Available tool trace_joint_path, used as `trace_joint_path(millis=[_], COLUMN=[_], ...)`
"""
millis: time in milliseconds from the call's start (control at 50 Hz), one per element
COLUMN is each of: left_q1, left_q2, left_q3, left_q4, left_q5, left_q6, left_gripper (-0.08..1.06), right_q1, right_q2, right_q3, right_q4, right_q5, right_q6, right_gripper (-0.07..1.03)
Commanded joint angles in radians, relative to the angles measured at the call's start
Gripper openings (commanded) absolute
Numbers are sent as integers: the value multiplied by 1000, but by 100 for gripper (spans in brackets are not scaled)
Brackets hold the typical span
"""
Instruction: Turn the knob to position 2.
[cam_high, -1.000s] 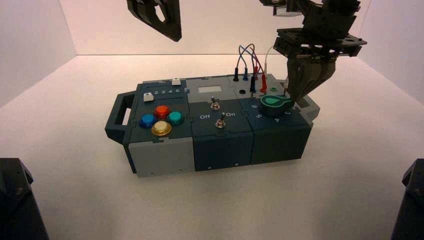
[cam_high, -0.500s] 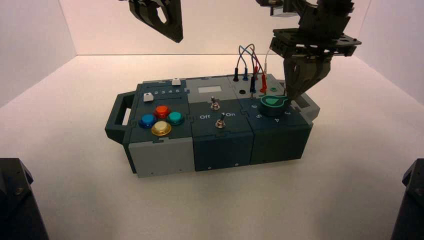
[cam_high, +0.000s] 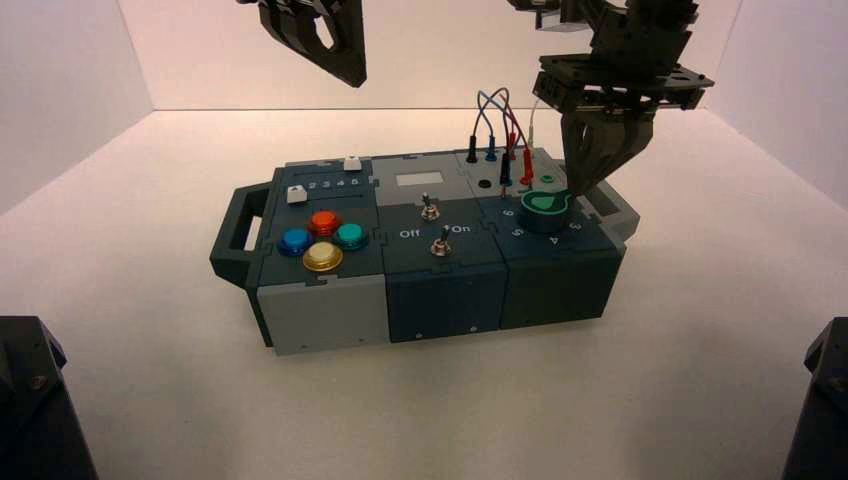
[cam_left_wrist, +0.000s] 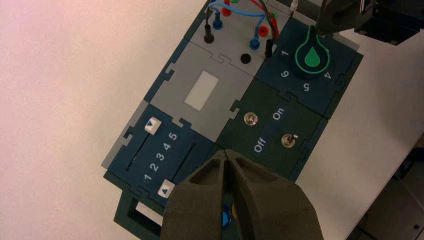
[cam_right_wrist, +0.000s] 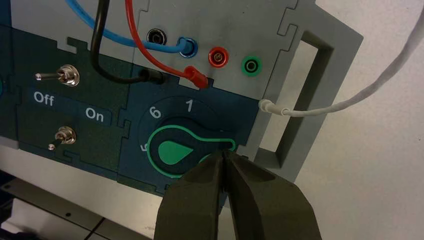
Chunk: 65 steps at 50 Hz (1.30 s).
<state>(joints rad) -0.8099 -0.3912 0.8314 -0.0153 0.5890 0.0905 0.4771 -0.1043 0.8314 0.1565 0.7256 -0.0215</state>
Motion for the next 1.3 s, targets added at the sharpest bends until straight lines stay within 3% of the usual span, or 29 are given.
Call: trace_joint_path(millis=[20,860,1300], left_q1=[-2,3,57], left_q2=[-8,-11,-43], left_q3=[-23,-17,2], left_q4=[2,3,9], left_q5=[-9,-11,-11], left_q6=[8,12,11], left_gripper=[-3,-3,-3], right_q1=[0,0,0], right_q2=[-3,-20,-201], right_q3=[-15,-29,25], right_q4=[0,-2,-29], right_q5=[0,15,98], right_q6=[-3,-9,-17], right_gripper=[-2,-2,-2])
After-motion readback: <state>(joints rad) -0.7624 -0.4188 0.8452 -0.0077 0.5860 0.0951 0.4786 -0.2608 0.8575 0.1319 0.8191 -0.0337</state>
